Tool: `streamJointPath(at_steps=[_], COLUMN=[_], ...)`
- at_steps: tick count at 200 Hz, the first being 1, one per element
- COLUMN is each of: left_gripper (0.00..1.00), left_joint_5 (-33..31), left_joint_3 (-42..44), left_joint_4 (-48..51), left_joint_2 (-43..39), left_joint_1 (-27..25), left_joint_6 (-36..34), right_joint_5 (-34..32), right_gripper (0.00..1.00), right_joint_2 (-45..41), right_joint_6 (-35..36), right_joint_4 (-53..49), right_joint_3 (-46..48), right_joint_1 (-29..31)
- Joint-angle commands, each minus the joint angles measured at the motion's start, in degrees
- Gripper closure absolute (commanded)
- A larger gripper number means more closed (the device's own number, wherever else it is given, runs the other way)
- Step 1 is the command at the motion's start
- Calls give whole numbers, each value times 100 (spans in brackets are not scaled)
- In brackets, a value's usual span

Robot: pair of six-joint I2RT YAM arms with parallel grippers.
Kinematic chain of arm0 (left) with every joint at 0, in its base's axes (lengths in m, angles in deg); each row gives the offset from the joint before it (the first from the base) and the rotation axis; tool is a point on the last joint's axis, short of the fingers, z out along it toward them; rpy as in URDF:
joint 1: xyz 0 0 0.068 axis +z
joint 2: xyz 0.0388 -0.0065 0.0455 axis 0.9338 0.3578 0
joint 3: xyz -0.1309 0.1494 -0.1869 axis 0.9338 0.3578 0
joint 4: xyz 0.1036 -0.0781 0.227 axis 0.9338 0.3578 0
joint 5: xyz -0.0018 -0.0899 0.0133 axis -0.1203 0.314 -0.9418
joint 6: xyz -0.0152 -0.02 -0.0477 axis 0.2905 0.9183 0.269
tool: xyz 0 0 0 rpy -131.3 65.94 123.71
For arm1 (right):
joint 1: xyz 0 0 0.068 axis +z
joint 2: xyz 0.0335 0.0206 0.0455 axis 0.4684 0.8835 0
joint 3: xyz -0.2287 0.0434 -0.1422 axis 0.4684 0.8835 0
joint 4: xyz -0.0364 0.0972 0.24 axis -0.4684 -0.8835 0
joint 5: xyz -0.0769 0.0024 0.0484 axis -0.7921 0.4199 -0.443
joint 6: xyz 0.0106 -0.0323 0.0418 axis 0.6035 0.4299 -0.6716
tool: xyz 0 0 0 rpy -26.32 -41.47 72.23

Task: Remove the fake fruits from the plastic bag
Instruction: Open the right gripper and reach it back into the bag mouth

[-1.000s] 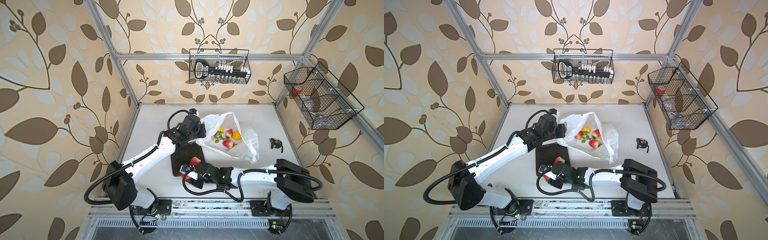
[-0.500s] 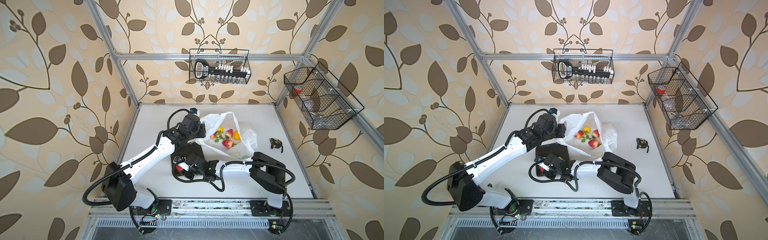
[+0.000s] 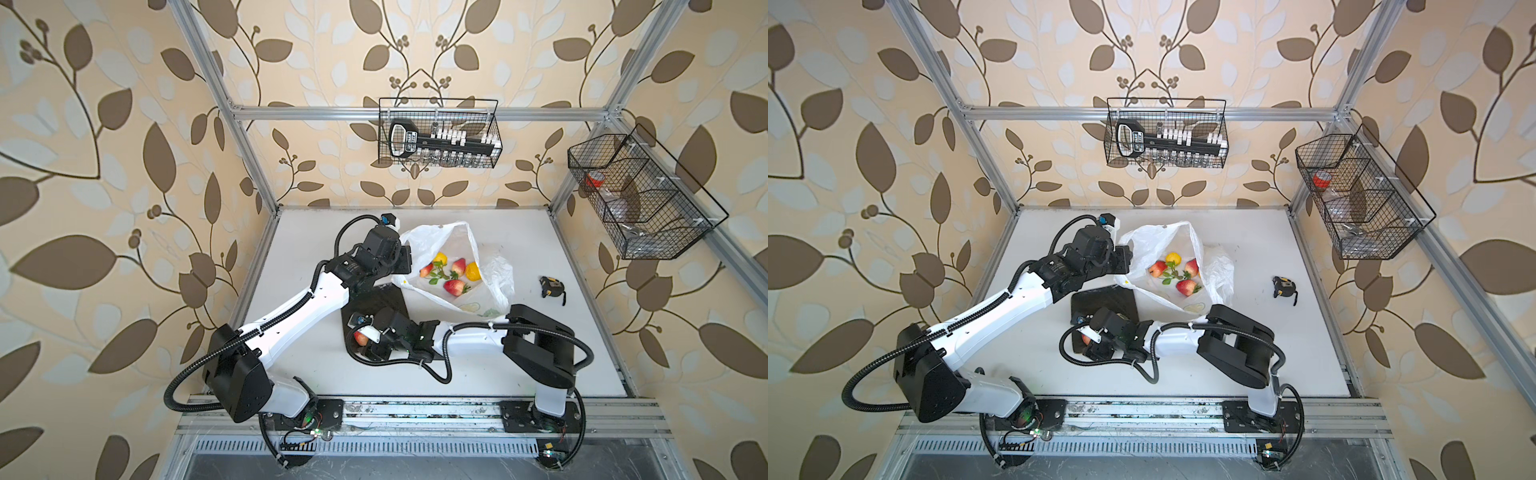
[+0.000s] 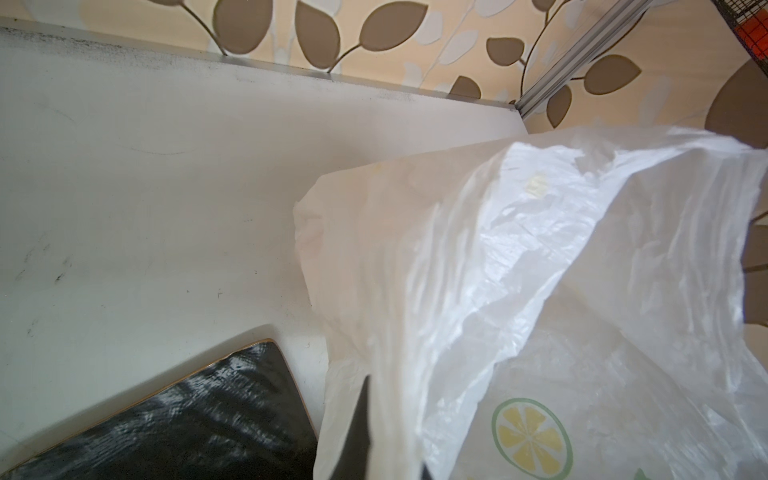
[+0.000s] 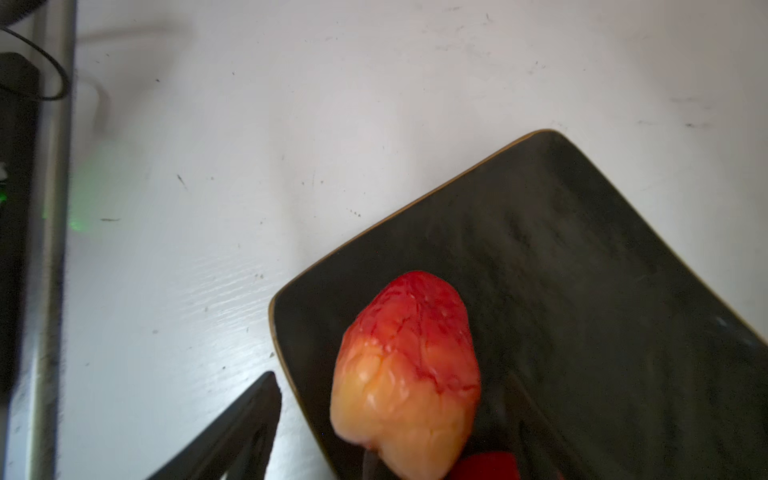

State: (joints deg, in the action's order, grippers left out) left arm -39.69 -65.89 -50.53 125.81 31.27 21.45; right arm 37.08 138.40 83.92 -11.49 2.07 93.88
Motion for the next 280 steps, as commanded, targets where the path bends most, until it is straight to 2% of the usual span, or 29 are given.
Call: streamJointPath(at_steps=[1, 27, 45, 64, 80, 87, 115, 155, 170, 206, 219, 251, 280], left_gripper=[100, 100, 100, 100, 100, 100, 100, 100, 100, 100, 100, 100, 100], left_joint_5=[17, -16, -4, 31, 109, 158, 284, 284, 275, 277, 283, 321, 330], left_joint_3=[-232, -201, -195, -161, -123, -98, 11, 247, 336, 561, 606, 750, 966], left_joint_4=[-60, -84, -86, -132, -189, -215, -261, -306, -301, -367, -369, -310, -259], left_joint_2=[-151, -131, -117, -100, -109, -108, -125, -271, -352, -509, -537, -643, -788], left_joint_1=[50, 58, 67, 67, 72, 69, 64, 19, -2, -65, -93, -169, -233], left_joint_6=[-180, -241, -260, -243, -208, -187, -99, -13, 3, 66, 64, 55, 66], right_joint_5=[49, 195, -67, -768, -1756, -1991, -2502, -2967, -2917, -2351, -2197, -1862, -1563], right_gripper=[15, 18, 21, 27, 32, 35, 52, 66, 65, 62, 60, 48, 42], right_joint_2=[-1128, -2567, -3471, -4182, -4445, -4478, -4283, -3743, -3531, -2769, -2447, -1864, -1476], right_joint_6=[233, 585, 664, 429, -122, -410, -1661, -3109, -3717, -4373, -4439, -4382, -3994], right_joint_4=[281, 227, -186, -492, -794, -984, -1629, -2448, -2740, -2753, -2676, -2336, -1932], right_joint_3=[472, 1297, 1562, 1685, 1588, 1479, 1012, 594, 563, 503, 433, 256, 151], right_joint_1=[105, 190, 189, 141, 21, -104, -682, -1289, -1661, -2491, -2605, -2968, -3190])
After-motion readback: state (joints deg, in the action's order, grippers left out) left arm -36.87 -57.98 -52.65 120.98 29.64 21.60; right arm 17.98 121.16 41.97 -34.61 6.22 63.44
